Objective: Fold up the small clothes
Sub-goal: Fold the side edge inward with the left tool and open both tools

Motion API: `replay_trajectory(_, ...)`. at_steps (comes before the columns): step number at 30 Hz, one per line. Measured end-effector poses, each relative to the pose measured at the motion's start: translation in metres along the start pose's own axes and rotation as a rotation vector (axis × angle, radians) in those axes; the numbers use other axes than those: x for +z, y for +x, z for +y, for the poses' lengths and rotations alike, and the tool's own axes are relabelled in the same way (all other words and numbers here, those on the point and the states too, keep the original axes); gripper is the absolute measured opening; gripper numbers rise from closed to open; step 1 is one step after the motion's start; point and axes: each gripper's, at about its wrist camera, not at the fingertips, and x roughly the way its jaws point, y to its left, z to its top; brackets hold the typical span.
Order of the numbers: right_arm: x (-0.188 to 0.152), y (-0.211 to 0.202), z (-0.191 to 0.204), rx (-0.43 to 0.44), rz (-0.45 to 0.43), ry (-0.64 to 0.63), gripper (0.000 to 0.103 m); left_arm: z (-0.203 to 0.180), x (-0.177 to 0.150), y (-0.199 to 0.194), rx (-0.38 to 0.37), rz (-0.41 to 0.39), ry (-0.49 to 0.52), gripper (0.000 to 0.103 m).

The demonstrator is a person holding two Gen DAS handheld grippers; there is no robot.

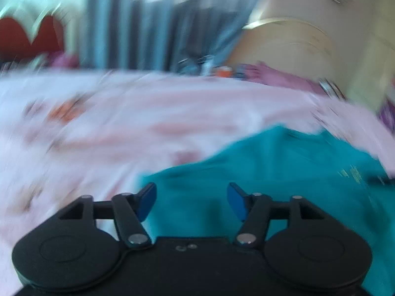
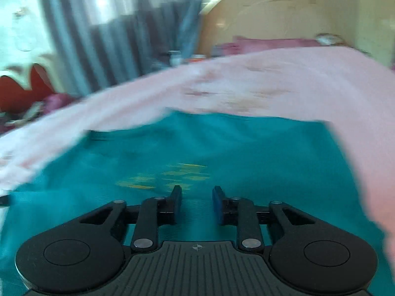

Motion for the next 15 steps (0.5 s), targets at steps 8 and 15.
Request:
replay_trajectory(8, -0.021, 0.031, 0.074, 0.057, 0.06, -0.261, 0.045, -0.049, -0.013, 0.034, -0.037, 0.107, 0.19, 0.079)
replay_trajectory(15, -0.022, 0.018, -0.017, -0.061, 0.054, -0.12, 0.045, 0.009, -0.021, 0.027, 0.103, 0.101, 0.15, 0.09)
